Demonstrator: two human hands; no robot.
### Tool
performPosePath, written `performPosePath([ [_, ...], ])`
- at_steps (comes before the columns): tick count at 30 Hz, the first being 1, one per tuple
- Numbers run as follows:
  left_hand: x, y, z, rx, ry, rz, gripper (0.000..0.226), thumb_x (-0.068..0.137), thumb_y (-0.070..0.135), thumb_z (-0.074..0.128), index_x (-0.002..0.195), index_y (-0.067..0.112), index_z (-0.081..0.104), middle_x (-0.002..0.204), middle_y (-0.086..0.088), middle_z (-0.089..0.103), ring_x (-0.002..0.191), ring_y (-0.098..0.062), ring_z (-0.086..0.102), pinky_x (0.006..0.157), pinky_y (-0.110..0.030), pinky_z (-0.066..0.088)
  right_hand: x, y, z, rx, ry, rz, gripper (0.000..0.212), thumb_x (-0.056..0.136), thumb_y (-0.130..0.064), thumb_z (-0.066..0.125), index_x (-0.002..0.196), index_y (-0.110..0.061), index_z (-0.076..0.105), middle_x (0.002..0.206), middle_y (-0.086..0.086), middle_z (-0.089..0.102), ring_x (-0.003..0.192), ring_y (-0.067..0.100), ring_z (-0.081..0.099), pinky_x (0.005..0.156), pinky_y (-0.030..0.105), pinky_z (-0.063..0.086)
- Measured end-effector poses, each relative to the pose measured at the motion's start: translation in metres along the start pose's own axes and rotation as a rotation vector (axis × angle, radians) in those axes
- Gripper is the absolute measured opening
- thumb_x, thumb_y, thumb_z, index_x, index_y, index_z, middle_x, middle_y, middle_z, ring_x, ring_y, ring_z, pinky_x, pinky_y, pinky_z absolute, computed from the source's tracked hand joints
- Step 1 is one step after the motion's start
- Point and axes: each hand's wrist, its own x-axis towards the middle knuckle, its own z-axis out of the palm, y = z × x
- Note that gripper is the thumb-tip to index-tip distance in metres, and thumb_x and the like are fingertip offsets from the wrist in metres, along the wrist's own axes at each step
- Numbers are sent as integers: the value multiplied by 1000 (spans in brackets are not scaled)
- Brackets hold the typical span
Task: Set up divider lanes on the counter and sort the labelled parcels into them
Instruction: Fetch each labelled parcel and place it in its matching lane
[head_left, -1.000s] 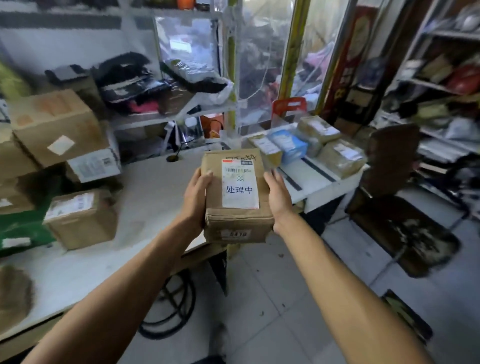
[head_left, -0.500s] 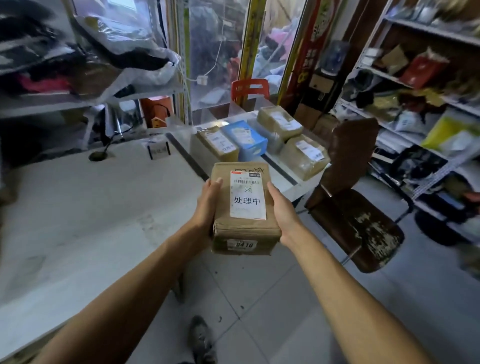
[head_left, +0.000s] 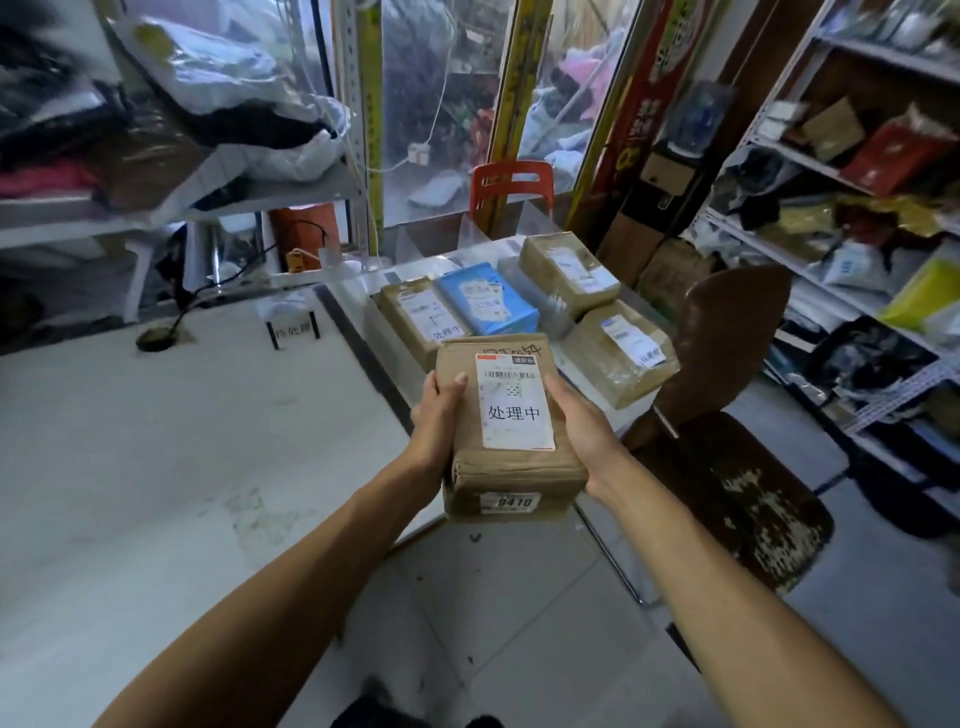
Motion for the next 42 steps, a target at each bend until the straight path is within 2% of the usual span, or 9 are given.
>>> performPosePath([
  [5,28,5,32,-9,81,-16,82,68,76,60,140,46,36,137,-13,58,114,-35,68,91,-57,58,35,-22,-25,-21,-24,5,18,102,-18,58,118,-22,68,114,13,76,104,30,74,97,50,57],
  [11,65,3,48,-74,179,-64,46,106,50,39,148,32,31,127,-15,68,109,-36,71,95,-60,56,95,-31,-37,-188,-148,-44,23,104,-18,56,121,-32,64,111,2,77,100,21,75,85,38,62],
  [17,89,1,45,5,312,-75,67,97,67,42,144,20,49,123,-15,71,106,-34,73,94,-54,58,145,-25,-35,-299,-266,-44,36,104,-21,57,139,-27,56,118,3,74,98,16,75,83,35,63],
  [20,106,-19,35,150,497,-158,107,55,106,40,134,37,59,129,-13,67,113,-36,68,105,-59,49,159,-16,-35,-347,-296,-50,44,104,-26,57,147,-29,49,119,-1,73,99,14,74,83,35,63],
  [22,110,-21,38,253,632,-212,113,45,112,30,130,44,59,135,-13,59,121,-41,58,110,-62,40,164,-14,-35,-367,-306,-52,46,104,-30,56,149,-33,45,122,-2,72,102,15,73,85,36,63],
  [25,105,-14,52,246,749,-224,97,64,104,31,129,38,59,135,-10,53,123,-41,53,110,-59,39,169,-16,-34,-430,-304,-51,59,103,-37,55,157,-38,29,132,-1,66,112,17,68,95,44,59],
  [29,114,-25,44,192,806,-140,100,47,111,30,109,42,69,122,-9,66,107,-37,65,103,-58,48,167,-13,-28,-594,-291,-84,66,91,-66,44,150,-52,20,133,-9,64,123,21,61,108,55,46],
  [35,101,-10,49,126,906,-123,94,70,85,41,144,28,44,138,-12,50,123,-35,50,111,-55,39,162,-18,-19,-665,-356,-126,52,107,-38,44,155,-28,28,135,-3,62,125,22,58,109,49,46],
  [42,107,-19,36,104,909,-127,78,85,77,47,143,26,41,133,-10,50,113,-28,51,95,-42,44,168,-7,-10,-766,-355,-139,58,97,-51,45,149,-33,26,136,-2,59,127,26,54,109,55,44],
])
